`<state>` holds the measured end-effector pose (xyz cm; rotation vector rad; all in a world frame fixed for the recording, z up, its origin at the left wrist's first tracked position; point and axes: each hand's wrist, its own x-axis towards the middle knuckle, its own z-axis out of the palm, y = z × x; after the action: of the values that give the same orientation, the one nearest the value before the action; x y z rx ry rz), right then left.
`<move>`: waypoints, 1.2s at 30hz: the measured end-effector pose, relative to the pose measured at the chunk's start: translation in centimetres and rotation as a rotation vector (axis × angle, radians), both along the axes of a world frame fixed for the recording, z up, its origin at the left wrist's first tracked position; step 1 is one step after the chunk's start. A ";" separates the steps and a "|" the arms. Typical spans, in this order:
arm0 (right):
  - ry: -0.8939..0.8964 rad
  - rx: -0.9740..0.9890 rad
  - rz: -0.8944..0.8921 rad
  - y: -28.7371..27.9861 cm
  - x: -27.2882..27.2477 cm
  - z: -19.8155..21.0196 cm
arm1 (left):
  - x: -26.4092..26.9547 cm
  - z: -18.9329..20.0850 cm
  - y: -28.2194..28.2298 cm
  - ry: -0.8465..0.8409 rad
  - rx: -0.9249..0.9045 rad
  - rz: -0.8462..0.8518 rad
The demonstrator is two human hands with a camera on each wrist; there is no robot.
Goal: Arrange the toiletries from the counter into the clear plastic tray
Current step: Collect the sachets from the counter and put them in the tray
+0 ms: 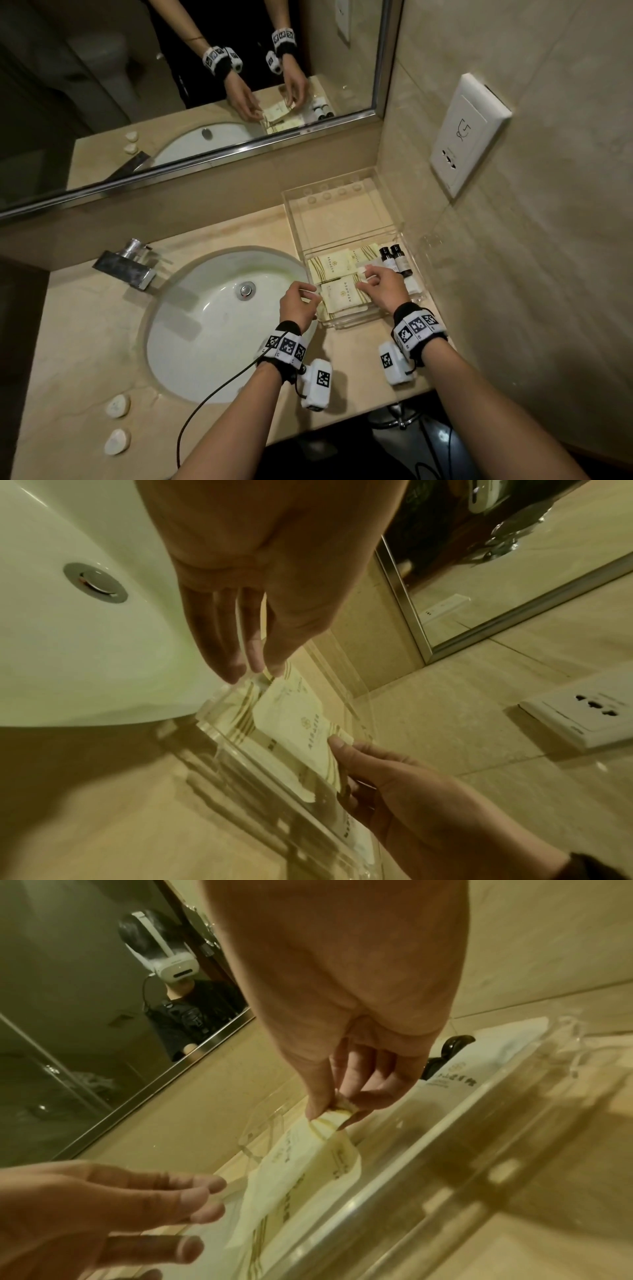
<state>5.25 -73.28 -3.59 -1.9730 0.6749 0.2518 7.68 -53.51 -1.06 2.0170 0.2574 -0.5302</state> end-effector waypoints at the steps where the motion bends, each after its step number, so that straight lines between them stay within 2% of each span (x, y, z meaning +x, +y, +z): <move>1: 0.000 0.004 -0.012 0.0 0.0 0.0 | 0.0 0.0 0.0 -0.005 -0.002 -0.004; 4: 0.017 0.096 -0.073 -0.2 0.3 0.5 | 0.2 0.6 -0.4 0.002 -0.086 0.037; 6: 0.005 0.267 -0.108 -0.1 0.5 1.2 | 0.4 1.1 -0.9 0.072 -0.213 0.097; 8: -0.003 0.447 -0.105 0.2 0.5 2.0 | 0.5 1.4 -1.6 0.139 -0.343 0.136; 10: 0.012 0.493 -0.049 0.5 0.3 2.6 | 0.7 1.5 -2.0 0.130 -0.388 0.123; 13: -0.015 0.333 0.049 0.4 0.4 3.1 | 1.3 1.5 -2.1 0.054 -0.303 0.089; 17: -0.119 0.281 0.127 0.2 0.6 4.1 | 1.7 1.7 -2.1 -0.030 -0.070 -0.187; 19: -0.116 0.172 0.182 0.2 0.6 4.3 | 1.8 1.8 -2.2 -0.046 0.003 -0.239; 21: -0.058 0.060 0.168 0.2 0.5 3.9 | 1.7 1.6 -2.0 -0.092 0.038 -0.230; 25: 0.057 0.030 0.115 0.5 -0.1 2.7 | 1.2 0.9 -1.4 -0.174 0.111 -0.236; 28: 0.066 -0.043 0.065 1.0 -0.6 2.1 | 0.7 0.0 -1.1 -0.213 0.199 -0.337; 31: 0.083 -0.196 0.088 1.5 -1.0 1.9 | 0.2 -0.3 -1.1 -0.186 0.273 -0.434; 36: 0.051 -0.260 0.058 2.0 -1.2 1.8 | -0.4 -0.3 -1.2 -0.210 0.377 -0.504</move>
<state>4.07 -71.26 -1.78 -2.2431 0.7134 0.2611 7.30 -54.70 -1.37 2.4983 -0.3126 -0.6045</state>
